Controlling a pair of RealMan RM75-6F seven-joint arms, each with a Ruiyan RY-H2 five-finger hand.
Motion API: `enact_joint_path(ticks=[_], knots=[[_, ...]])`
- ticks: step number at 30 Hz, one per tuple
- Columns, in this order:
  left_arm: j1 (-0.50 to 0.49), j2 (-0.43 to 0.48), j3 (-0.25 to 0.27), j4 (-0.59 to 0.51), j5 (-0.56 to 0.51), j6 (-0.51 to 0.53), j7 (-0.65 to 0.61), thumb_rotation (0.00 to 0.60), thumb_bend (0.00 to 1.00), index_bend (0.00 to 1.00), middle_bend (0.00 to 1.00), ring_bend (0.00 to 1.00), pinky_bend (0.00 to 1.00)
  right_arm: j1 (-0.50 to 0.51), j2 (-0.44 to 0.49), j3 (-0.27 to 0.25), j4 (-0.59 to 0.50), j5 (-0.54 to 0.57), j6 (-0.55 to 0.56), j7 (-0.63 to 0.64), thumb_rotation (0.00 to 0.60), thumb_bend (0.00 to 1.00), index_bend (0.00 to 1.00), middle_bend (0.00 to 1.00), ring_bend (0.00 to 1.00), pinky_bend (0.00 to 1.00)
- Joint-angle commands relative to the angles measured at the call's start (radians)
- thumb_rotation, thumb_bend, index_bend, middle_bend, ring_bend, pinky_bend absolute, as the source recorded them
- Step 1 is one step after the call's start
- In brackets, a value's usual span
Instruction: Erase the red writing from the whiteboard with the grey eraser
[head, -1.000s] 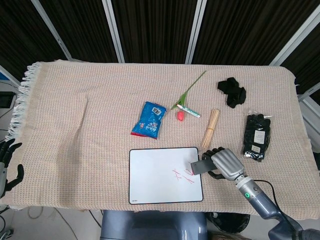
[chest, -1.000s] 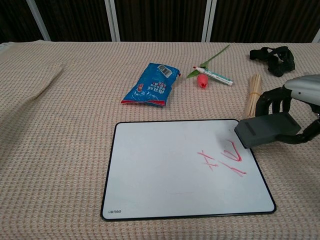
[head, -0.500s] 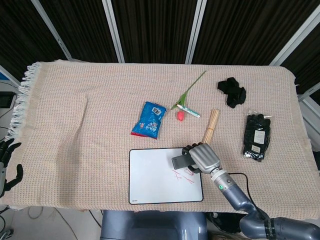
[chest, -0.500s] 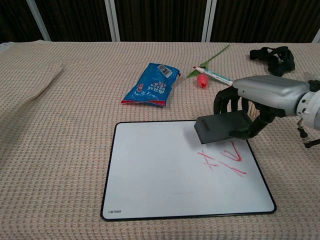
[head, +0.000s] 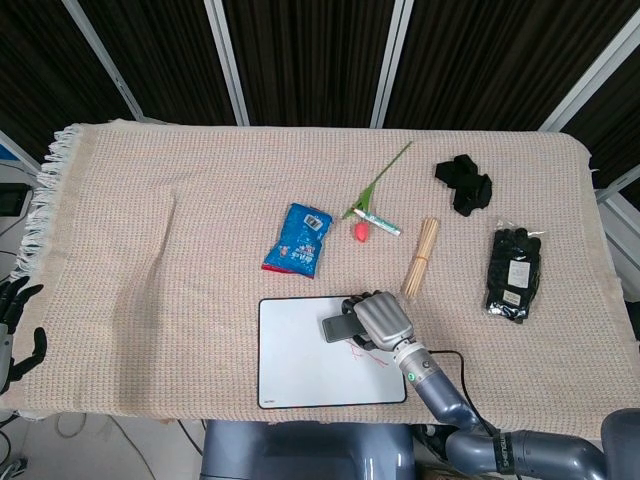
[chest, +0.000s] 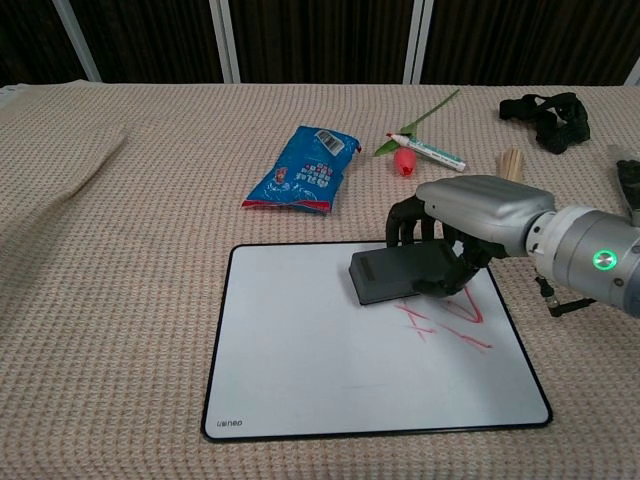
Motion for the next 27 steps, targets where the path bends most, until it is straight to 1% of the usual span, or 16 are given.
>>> enact_joint_path(ticks=[1, 6, 10, 16, 21, 27], knots=[[0.0, 0.001, 0.0, 0.001, -0.002, -0.002, -0.002, 0.6, 0.56, 0.16, 0.05, 0.0, 0.07, -0.004, 0.013, -0.015, -0.012, 0.004, -0.001, 0.002, 0.6, 0.44, 0.49, 0.49, 0.51, 0.45], [-0.003, 0.001, -0.001, 0.003, -0.004, -0.007, -0.004, 0.6, 0.56, 0.16, 0.05, 0.0, 0.08, -0.029, 0.057, -0.054, -0.071, -0.027, 0.018, 0.023, 0.6, 0.44, 0.49, 0.49, 0.51, 0.45], [-0.006, -0.001, -0.004, 0.002, -0.005, -0.009, -0.004, 0.6, 0.56, 0.16, 0.05, 0.0, 0.08, -0.057, 0.081, -0.099, -0.116, -0.065, 0.04, 0.041, 0.6, 0.44, 0.49, 0.49, 0.51, 0.45], [-0.005, -0.001, -0.002, 0.002, -0.001, -0.006, 0.001, 0.6, 0.56, 0.16, 0.05, 0.0, 0.07, -0.099, 0.102, -0.176, -0.151, -0.137, 0.072, 0.059, 0.6, 0.44, 0.49, 0.49, 0.51, 0.45], [-0.004, -0.001, 0.0, 0.0, 0.001, -0.004, 0.002, 0.6, 0.56, 0.16, 0.05, 0.0, 0.07, -0.13, 0.14, -0.221, -0.185, -0.187, 0.102, 0.067, 0.6, 0.44, 0.49, 0.49, 0.51, 0.45], [-0.002, -0.003, 0.003, -0.003, 0.008, 0.002, 0.006, 0.6, 0.56, 0.16, 0.05, 0.0, 0.08, -0.149, 0.169, -0.241, -0.195, -0.217, 0.117, 0.085, 0.6, 0.44, 0.5, 0.49, 0.51, 0.45]])
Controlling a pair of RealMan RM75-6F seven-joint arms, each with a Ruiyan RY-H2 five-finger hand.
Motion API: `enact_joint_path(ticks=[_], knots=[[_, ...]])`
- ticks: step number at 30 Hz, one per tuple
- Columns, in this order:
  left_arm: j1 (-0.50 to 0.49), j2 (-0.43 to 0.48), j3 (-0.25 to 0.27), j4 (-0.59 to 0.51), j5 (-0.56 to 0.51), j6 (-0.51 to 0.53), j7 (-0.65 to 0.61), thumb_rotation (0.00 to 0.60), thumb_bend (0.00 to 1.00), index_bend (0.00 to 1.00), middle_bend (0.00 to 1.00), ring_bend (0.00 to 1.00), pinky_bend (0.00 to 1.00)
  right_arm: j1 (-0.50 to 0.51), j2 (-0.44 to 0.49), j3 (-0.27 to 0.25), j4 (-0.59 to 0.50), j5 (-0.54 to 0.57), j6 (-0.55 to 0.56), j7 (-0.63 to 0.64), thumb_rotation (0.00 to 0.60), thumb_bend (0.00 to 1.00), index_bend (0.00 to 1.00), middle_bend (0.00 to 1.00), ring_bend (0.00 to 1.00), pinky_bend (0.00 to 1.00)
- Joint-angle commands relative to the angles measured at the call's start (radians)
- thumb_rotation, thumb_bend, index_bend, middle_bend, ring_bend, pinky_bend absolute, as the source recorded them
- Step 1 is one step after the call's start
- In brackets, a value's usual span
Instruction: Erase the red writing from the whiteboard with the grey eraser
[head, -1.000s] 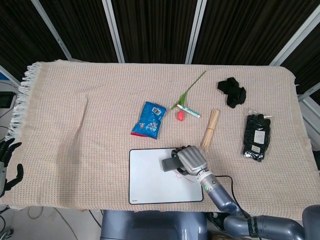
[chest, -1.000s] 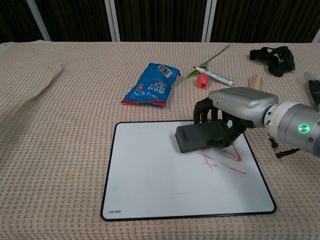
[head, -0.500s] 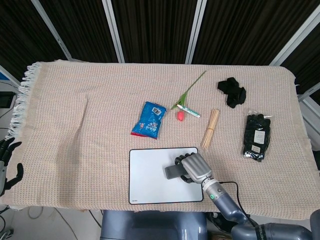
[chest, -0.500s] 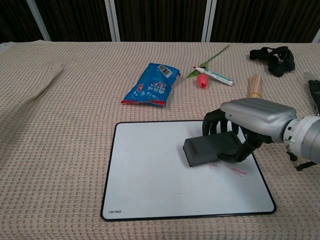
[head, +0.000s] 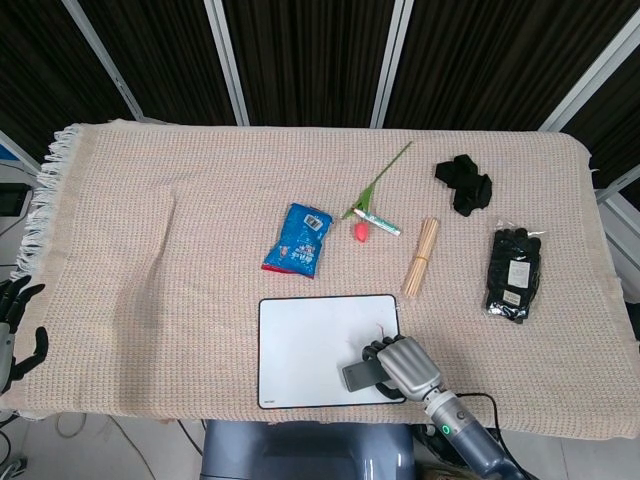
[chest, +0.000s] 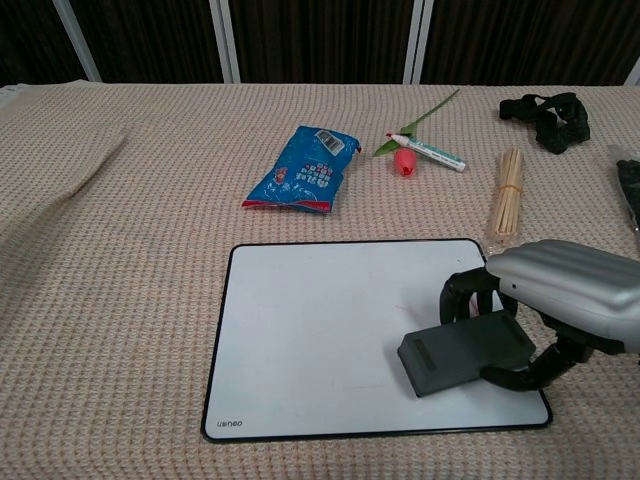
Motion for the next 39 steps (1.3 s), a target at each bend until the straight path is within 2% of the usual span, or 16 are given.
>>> enact_joint_path(ticks=[1, 5, 30, 34, 39], knots=[[0.001, -0.001, 0.0, -0.001, 0.001, 0.002, 0.001, 0.6, 0.56, 0.16, 0.05, 0.0, 0.08, -0.008, 0.009, -0.002, 0.007, -0.005, 0.002, 0.017, 0.6, 0.44, 0.5, 0.49, 0.51, 0.45], [0.0, -0.001, 0.0, 0.0, -0.001, 0.0, 0.002, 0.6, 0.56, 0.16, 0.05, 0.0, 0.08, -0.006, -0.003, 0.019, 0.039, 0.008, -0.01, 0.041, 0.6, 0.44, 0.5, 0.49, 0.51, 0.45], [-0.001, -0.001, -0.004, 0.003, -0.009, -0.002, 0.0, 0.6, 0.56, 0.16, 0.05, 0.0, 0.07, 0.096, -0.157, 0.242, 0.304, 0.18, -0.063, 0.03, 0.6, 0.44, 0.51, 0.49, 0.51, 0.45], [-0.002, -0.001, -0.004, 0.003, -0.011, -0.004, 0.002, 0.6, 0.56, 0.16, 0.05, 0.0, 0.08, 0.1, -0.156, 0.238, 0.305, 0.195, -0.077, 0.029, 0.6, 0.45, 0.51, 0.49, 0.51, 0.45], [-0.002, -0.001, -0.003, 0.004, -0.009, -0.004, 0.002, 0.6, 0.56, 0.16, 0.05, 0.0, 0.07, 0.082, -0.141, 0.199, 0.261, 0.186, -0.071, 0.027, 0.6, 0.45, 0.51, 0.49, 0.51, 0.45]])
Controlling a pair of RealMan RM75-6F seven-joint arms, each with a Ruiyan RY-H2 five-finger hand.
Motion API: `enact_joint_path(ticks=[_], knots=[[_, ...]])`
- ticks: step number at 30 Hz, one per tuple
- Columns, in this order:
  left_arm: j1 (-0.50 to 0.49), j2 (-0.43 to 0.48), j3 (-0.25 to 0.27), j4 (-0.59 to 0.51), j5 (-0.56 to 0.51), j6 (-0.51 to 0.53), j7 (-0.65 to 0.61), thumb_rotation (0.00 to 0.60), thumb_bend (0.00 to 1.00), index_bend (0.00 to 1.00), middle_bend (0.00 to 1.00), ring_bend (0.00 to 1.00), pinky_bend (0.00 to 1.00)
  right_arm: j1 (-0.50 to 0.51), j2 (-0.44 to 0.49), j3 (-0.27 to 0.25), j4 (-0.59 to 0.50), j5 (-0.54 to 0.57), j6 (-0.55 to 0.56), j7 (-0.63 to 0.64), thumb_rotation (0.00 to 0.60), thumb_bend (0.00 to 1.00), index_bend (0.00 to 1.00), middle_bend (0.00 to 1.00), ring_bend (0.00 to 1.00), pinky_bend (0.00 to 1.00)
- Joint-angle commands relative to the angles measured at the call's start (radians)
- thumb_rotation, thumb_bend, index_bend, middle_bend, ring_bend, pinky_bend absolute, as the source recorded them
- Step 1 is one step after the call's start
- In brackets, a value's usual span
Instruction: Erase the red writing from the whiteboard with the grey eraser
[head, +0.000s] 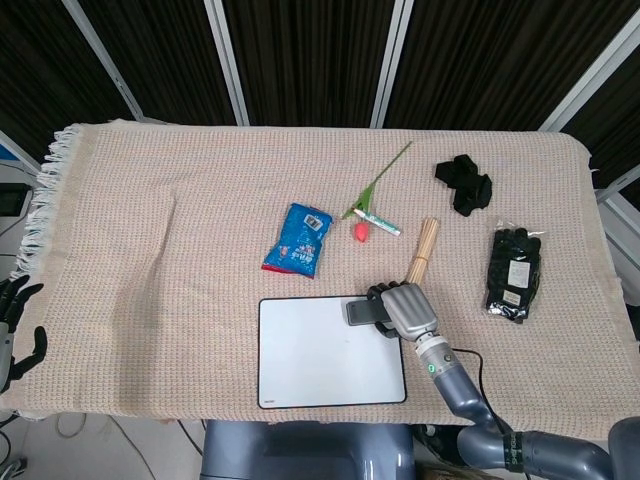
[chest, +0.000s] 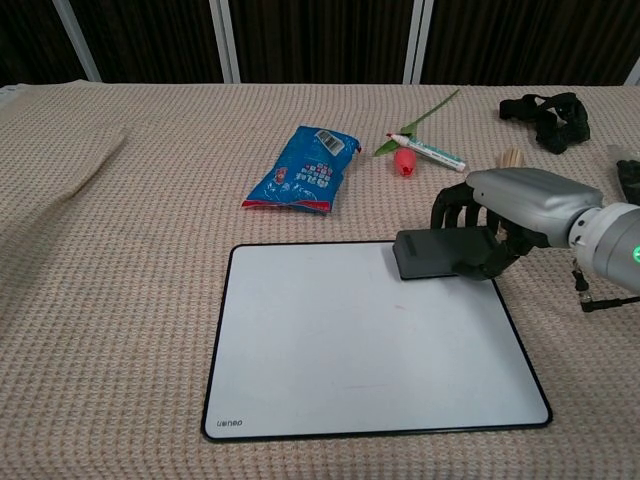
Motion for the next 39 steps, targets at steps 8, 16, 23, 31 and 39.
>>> enact_joint_path(ticks=[8, 16, 23, 31, 39], knots=[[0.001, 0.0, 0.003, 0.0, 0.005, 0.001, 0.002, 0.6, 0.56, 0.16, 0.05, 0.0, 0.08, -0.064, 0.021, -0.095, -0.122, -0.06, 0.053, 0.01, 0.6, 0.45, 0.51, 0.49, 0.51, 0.45], [0.003, 0.001, 0.005, -0.001, 0.009, 0.007, 0.003, 0.6, 0.56, 0.16, 0.05, 0.0, 0.07, -0.086, -0.029, -0.141, -0.137, -0.095, 0.078, -0.038, 0.6, 0.45, 0.51, 0.49, 0.51, 0.45], [0.004, 0.006, 0.003, 0.002, 0.007, 0.007, -0.009, 0.6, 0.56, 0.16, 0.05, 0.0, 0.08, -0.089, -0.022, -0.124, -0.126, -0.079, 0.09, -0.063, 0.6, 0.45, 0.52, 0.49, 0.51, 0.45], [0.001, 0.007, 0.002, 0.007, 0.004, -0.001, -0.015, 0.6, 0.56, 0.16, 0.05, 0.0, 0.08, -0.113, 0.074, -0.13, -0.149, -0.082, 0.108, -0.043, 0.6, 0.45, 0.52, 0.49, 0.51, 0.45], [0.0, 0.003, 0.003, 0.003, 0.006, 0.0, -0.005, 0.6, 0.56, 0.16, 0.05, 0.0, 0.07, -0.141, 0.186, -0.144, -0.196, -0.106, 0.125, 0.006, 0.6, 0.45, 0.52, 0.49, 0.51, 0.45]])
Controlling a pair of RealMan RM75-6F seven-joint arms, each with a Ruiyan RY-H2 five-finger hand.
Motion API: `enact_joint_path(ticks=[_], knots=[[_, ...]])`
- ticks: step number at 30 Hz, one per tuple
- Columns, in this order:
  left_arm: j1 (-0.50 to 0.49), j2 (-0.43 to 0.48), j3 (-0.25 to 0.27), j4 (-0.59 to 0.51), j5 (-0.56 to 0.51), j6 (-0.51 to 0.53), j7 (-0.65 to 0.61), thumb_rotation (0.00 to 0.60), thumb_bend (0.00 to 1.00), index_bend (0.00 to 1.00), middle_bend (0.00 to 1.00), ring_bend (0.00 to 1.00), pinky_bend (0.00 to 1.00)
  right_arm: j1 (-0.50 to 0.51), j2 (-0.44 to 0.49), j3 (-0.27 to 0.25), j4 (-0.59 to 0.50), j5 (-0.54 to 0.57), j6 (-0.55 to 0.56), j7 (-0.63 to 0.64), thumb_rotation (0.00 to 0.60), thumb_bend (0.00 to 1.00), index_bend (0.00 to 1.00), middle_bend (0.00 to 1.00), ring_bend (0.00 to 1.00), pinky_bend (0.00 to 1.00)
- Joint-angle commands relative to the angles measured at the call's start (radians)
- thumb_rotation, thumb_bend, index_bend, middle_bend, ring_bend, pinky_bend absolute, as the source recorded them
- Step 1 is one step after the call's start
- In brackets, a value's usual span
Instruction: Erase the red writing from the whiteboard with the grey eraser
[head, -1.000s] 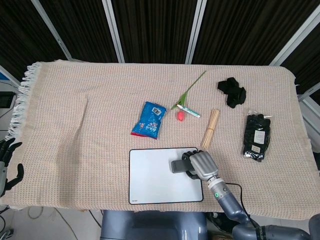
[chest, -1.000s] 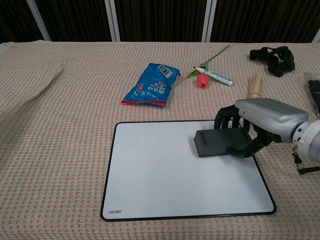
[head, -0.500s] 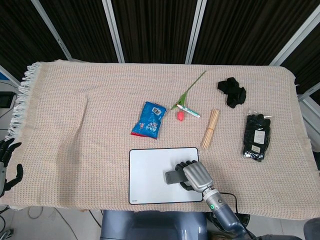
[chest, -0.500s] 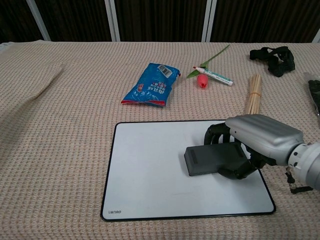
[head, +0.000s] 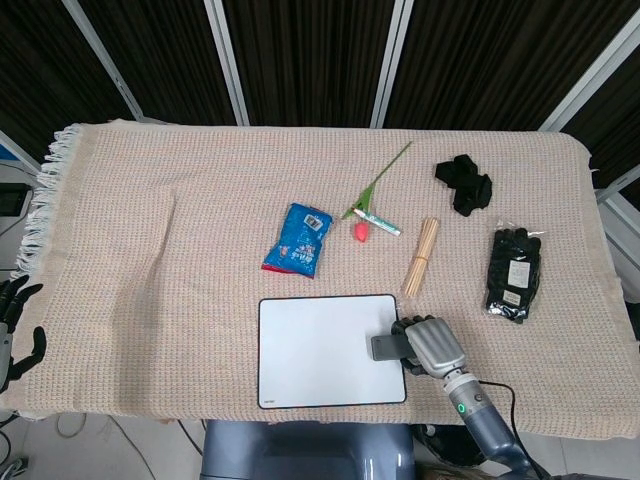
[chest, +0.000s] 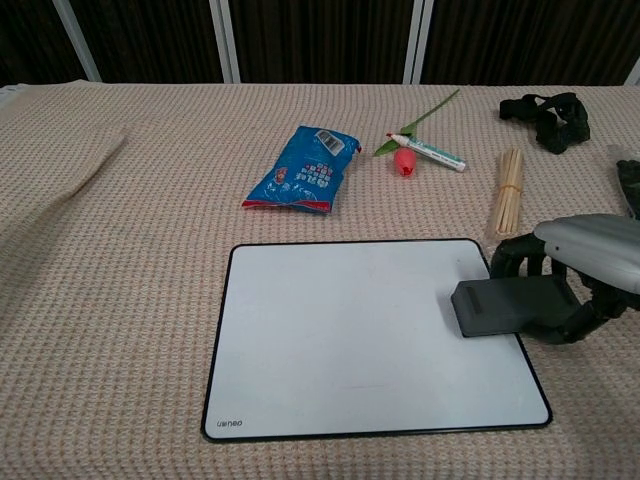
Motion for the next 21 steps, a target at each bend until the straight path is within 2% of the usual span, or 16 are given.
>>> enact_joint_path(ticks=[1, 9, 13, 17, 21], knots=[[0.0, -0.002, 0.001, -0.002, 0.002, 0.002, 0.005, 0.6, 0.56, 0.16, 0.05, 0.0, 0.07, -0.013, 0.042, -0.008, -0.02, -0.013, 0.005, 0.025, 0.6, 0.45, 0.52, 0.49, 0.51, 0.45], [0.004, -0.006, 0.004, -0.008, 0.006, 0.01, 0.017, 0.6, 0.56, 0.16, 0.05, 0.0, 0.08, -0.027, 0.105, 0.003, 0.004, 0.004, -0.013, 0.098, 0.6, 0.45, 0.52, 0.49, 0.51, 0.45], [0.005, -0.005, 0.004, -0.007, 0.005, 0.01, 0.015, 0.6, 0.56, 0.16, 0.05, 0.0, 0.07, -0.03, 0.108, 0.012, 0.038, 0.025, -0.032, 0.132, 0.6, 0.45, 0.51, 0.46, 0.48, 0.45], [0.004, -0.003, 0.004, -0.008, 0.005, 0.007, 0.014, 0.6, 0.56, 0.16, 0.05, 0.0, 0.07, -0.035, 0.093, 0.018, 0.08, 0.042, -0.038, 0.137, 0.6, 0.43, 0.44, 0.4, 0.44, 0.43], [0.004, -0.003, 0.005, -0.008, 0.005, 0.007, 0.014, 0.6, 0.56, 0.16, 0.05, 0.0, 0.08, -0.036, 0.084, 0.023, 0.101, 0.06, -0.043, 0.125, 0.6, 0.28, 0.27, 0.32, 0.37, 0.33]])
